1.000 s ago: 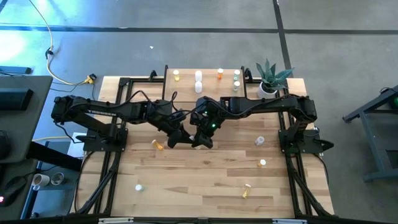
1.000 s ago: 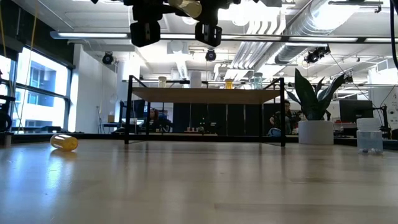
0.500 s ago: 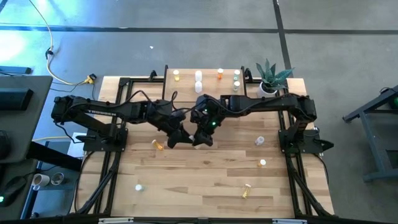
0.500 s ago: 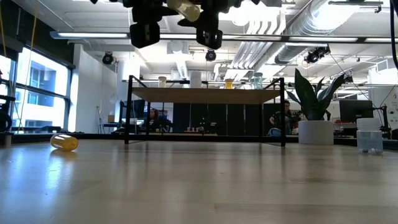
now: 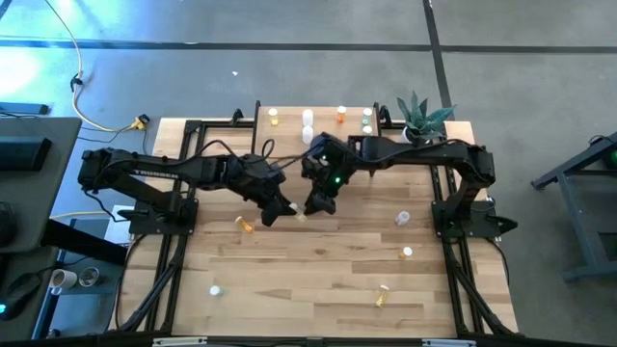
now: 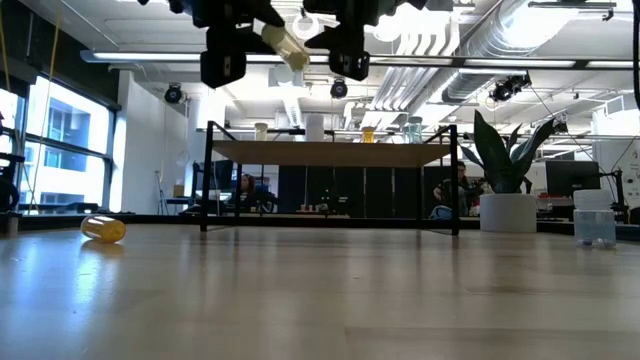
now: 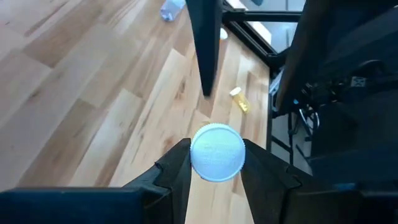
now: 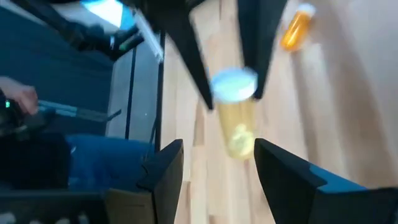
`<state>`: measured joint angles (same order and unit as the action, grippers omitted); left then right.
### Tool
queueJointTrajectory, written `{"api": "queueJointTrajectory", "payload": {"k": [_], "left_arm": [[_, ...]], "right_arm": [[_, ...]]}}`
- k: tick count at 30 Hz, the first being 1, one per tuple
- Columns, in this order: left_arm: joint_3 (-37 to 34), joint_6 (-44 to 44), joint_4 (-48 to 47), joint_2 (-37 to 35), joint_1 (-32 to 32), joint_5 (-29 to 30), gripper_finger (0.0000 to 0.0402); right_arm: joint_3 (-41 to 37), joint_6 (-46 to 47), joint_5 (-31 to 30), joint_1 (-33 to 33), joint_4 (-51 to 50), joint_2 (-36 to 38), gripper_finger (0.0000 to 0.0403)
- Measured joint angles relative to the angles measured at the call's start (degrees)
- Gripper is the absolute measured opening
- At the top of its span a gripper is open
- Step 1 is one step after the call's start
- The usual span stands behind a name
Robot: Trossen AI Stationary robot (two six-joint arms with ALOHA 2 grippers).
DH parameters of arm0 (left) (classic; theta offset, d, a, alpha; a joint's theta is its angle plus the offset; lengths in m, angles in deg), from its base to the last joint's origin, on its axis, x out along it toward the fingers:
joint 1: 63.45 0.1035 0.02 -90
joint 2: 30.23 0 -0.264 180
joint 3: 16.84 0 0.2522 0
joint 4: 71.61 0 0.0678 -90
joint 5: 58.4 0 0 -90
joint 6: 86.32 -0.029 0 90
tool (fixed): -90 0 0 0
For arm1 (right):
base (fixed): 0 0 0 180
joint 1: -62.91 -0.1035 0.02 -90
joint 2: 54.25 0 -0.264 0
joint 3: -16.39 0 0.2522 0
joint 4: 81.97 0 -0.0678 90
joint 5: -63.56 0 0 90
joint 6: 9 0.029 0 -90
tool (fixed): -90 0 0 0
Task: Pick and place medicine bottles onto shelf by color
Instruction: Put the right yellow medicine bottle on the shelf aligned with the other yellow medicine bottle
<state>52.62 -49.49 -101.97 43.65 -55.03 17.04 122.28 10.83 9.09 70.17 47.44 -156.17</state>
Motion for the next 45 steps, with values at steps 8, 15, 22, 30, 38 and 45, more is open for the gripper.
{"api": "queueJointTrajectory", "payload": {"k": [8, 15, 22, 30, 38, 45], "left_arm": [[0.0, -1.21, -1.41, 0.0, 0.57, 2.02, 0.0113], [-0.06, -2.95, -5.86, -1.85, 4.48, 4.1, 0.0113], [0.02, -7.11, -8.68, -5.04, 10.82, 4.53, 0.0113], [3.93, -14.84, -16.48, -7.5, 23.01, 4.98, 0.0113], [14.34, -25.04, -28.05, -5.43, 33.77, 9.7, 0.0113], [21.32, -30.86, -34.09, -0.8, 37.42, 9.86, 0.0113]], "right_arm": [[0.01, -0.88, -2.44, 4.57, 0.5, 2.78, 0.0188], [0.04, -2.79, -2.49, 8.04, 0.59, 5.03, 0.0188], [0.07, -4.68, -2.74, 11.55, 1.25, 6.06, 0.0188], [0.07, -4.83, -3.3, 15.04, 1.5, 6.06, 0.0188], [0.07, -3.2, -7.81, 18.17, 1.5, 6.06, 0.0188], [0.07, -1.9, -8.93, 19.74, 1.5, 6.06, 0.0188]]}}
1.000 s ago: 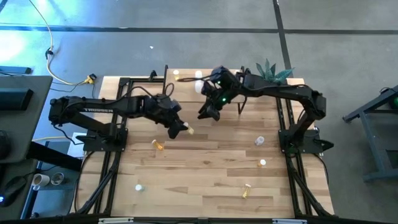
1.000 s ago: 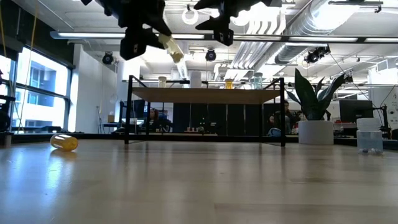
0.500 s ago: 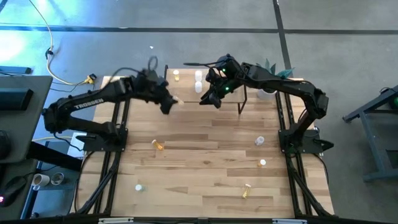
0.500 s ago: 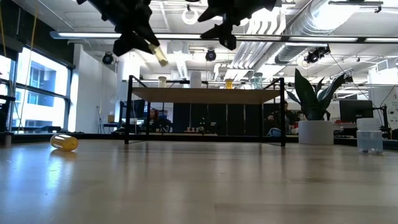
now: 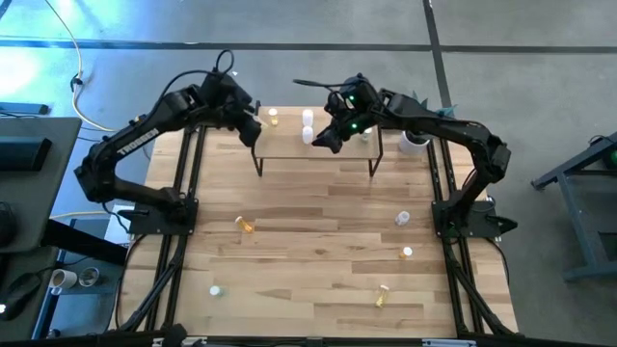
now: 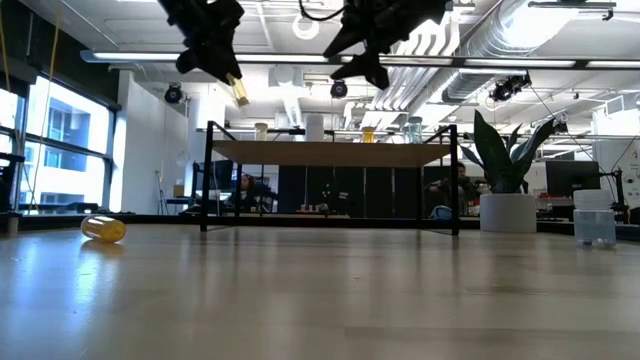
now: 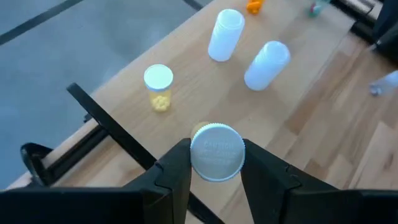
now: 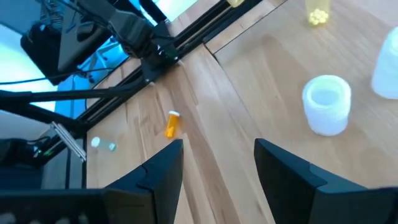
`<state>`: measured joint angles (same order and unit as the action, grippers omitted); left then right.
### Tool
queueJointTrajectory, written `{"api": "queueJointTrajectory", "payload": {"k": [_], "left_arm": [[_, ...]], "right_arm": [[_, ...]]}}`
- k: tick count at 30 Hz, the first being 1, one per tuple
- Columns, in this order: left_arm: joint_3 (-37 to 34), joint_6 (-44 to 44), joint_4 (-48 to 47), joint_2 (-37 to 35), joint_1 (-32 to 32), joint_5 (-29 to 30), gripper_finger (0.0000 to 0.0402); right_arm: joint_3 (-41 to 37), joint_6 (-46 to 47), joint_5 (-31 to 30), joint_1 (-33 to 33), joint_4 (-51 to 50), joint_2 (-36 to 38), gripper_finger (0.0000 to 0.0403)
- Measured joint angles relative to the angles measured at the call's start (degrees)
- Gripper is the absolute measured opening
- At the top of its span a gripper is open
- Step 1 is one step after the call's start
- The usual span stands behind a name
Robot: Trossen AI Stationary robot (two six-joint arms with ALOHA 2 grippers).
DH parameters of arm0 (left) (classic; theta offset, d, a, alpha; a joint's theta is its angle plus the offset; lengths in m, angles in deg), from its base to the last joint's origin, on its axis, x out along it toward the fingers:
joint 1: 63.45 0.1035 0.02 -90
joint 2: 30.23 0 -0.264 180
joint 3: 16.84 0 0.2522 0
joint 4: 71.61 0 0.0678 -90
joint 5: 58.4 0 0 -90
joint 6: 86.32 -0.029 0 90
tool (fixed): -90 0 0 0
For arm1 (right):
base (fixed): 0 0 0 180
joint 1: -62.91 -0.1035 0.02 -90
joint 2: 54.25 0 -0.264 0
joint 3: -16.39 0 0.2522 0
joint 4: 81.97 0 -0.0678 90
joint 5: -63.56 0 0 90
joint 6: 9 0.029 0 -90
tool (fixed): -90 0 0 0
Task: Pick and place medicine bottles onto shelf by color
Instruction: Put the right yellow medicine bottle on the shelf aligned with the other yellow medicine bottle
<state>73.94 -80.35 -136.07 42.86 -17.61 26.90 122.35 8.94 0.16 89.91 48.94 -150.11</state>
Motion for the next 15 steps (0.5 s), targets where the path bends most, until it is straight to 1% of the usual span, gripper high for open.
{"api": "queueJointTrajectory", "payload": {"k": [6, 11, 15], "left_arm": [[6.66, -3.38, -5.49, 5.59, -0.1, 0.76, 0.0113], [10.47, -3.64, -7.45, 10.06, -0.1, 1.11, 0.0113], [12.01, -3.62, -9.42, 13.26, -0.12, 1.1, 0.0113]], "right_arm": [[0.0, 0.04, -4.05, 0.02, 0.0, 0.0, 0.0188], [0.0, 0.0, -4.19, 0.02, -0.02, 0.0, 0.0188], [0.0, -0.22, -4.34, 0.02, -0.04, 0.0, 0.0188]]}}
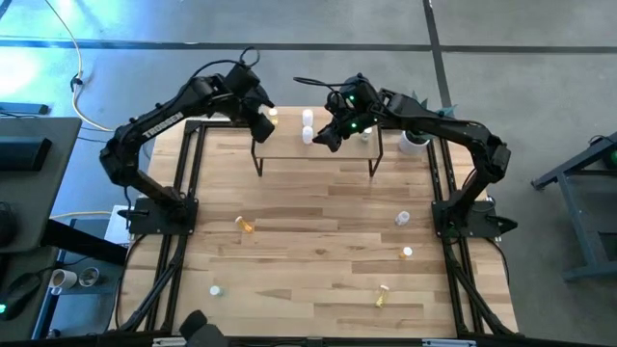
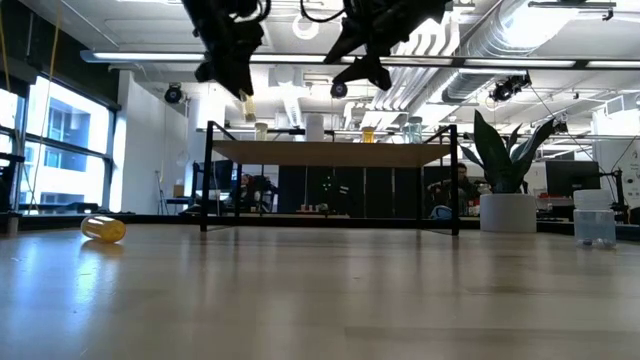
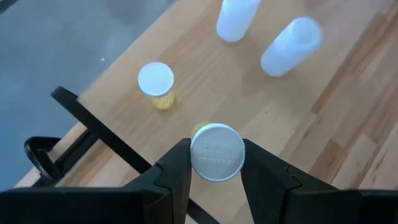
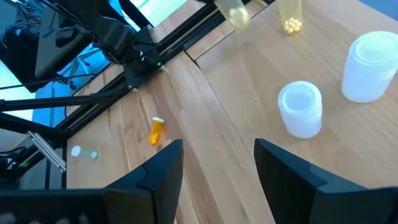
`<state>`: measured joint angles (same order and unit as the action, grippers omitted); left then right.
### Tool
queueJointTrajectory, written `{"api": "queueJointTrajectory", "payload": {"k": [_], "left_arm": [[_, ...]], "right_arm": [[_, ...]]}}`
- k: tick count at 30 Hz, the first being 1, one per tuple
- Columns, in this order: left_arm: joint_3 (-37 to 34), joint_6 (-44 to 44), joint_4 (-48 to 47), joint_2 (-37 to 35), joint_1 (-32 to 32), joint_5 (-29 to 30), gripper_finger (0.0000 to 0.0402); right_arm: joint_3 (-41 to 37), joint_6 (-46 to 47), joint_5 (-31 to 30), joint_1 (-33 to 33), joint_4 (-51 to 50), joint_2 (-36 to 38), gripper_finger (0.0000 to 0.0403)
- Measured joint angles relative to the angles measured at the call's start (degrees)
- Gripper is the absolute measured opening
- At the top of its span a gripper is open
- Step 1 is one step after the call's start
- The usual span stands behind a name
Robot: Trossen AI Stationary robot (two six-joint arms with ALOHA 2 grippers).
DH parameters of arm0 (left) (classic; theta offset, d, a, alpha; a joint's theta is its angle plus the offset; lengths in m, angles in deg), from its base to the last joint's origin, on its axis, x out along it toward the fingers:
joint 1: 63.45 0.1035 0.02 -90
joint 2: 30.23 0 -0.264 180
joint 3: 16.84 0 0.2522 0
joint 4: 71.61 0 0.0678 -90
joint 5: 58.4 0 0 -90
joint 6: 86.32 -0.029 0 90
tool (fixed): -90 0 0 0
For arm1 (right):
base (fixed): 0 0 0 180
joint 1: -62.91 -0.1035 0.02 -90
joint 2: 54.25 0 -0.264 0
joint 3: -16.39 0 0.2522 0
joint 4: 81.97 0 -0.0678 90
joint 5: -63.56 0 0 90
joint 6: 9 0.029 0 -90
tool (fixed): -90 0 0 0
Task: Pick and place medicine bottles onto shelf by color
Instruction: Put the right yellow medicine bottle on the shelf aligned with the other yellow medicine bottle
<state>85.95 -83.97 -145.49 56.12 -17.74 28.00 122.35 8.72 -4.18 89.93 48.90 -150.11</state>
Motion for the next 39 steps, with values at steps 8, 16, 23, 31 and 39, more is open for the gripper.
{"api": "queueJointTrajectory", "payload": {"k": [8, 16, 23, 31, 39], "left_arm": [[0.1, 1.48, -0.09, 3.75, -2.09, 0.11, 0.0113], [0.13, 1.97, -0.3, 6.17, -3.56, 4.32, 0.0113], [0.11, 2.58, -1.11, 7.41, -3.58, 4.31, 0.0113], [0.13, 2.58, -1.15, 7.56, -3.61, 4.28, 0.0113], [0.13, 3.1, -1.15, 7.58, -3.61, 3.81, 0.0113]], "right_arm": [[0.0, -0.07, 0.0, 0.25, -0.24, -0.02, 0.0188], [0.0, -0.05, 0.0, 0.92, -0.42, -0.02, 0.0188], [0.0, -0.2, 0.0, 0.92, -0.42, -0.04, 0.0188], [0.0, -0.2, 0.0, 0.92, -0.42, -0.04, 0.0188], [-0.02, -0.22, 0.0, 1.01, -0.44, -0.04, 0.0188]]}}
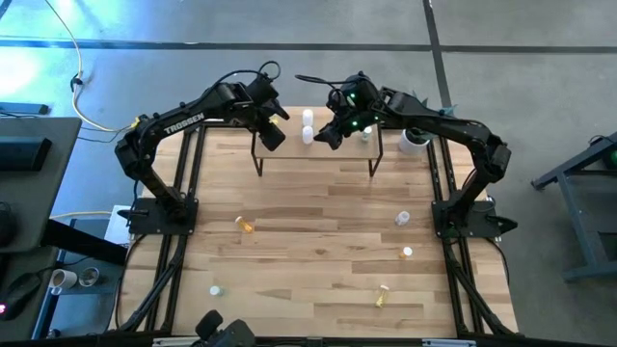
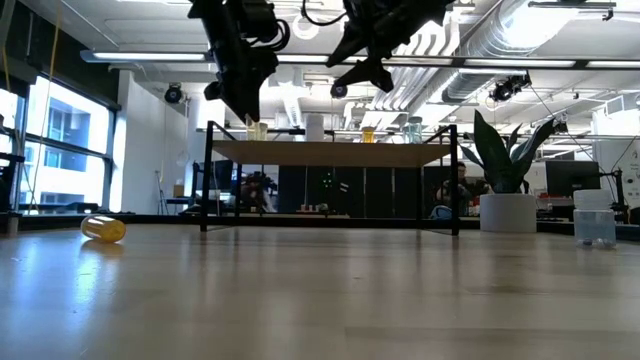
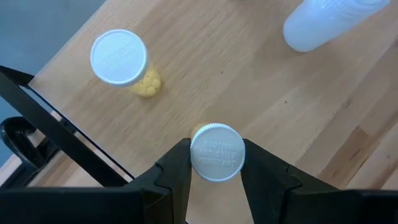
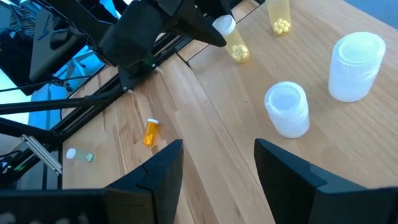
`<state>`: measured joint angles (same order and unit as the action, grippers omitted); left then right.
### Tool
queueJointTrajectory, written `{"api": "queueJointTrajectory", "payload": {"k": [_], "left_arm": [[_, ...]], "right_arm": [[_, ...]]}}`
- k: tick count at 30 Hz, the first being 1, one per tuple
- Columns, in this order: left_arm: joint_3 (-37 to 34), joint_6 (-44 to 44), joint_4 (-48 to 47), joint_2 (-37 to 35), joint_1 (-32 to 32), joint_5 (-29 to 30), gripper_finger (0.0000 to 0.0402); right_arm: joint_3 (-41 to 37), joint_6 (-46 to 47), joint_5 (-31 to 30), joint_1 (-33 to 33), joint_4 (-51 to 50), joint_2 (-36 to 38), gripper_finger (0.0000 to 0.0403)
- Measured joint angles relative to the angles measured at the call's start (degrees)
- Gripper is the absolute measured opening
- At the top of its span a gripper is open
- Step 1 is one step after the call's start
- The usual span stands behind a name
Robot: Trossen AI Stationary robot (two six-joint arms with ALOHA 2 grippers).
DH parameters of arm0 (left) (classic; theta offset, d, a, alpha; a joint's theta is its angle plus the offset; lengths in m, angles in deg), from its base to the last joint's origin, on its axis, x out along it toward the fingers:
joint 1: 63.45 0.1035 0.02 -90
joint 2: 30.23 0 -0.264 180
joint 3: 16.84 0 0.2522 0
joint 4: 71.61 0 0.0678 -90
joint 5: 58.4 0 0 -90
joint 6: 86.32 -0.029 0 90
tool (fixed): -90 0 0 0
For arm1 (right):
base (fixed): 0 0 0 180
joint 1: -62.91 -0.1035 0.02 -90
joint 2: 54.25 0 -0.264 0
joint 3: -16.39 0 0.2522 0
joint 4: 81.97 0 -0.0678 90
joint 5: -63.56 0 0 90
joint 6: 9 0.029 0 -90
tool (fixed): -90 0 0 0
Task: Pick and place medicine bottles onto shelf by color
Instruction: Put the right yellow medicine bottle on the shelf aligned with the other yellow medicine bottle
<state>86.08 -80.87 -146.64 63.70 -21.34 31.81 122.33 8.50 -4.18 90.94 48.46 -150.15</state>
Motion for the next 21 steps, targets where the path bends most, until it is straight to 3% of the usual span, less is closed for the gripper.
{"api": "queueJointTrajectory", "payload": {"k": [21], "left_arm": [[-0.07, 0.01, 1.4, 0.13, 0.0, -0.59, 0.0127]], "right_arm": [[0.0, -0.02, 0.0, 0.0, 0.0, -0.02, 0.0188]]}}
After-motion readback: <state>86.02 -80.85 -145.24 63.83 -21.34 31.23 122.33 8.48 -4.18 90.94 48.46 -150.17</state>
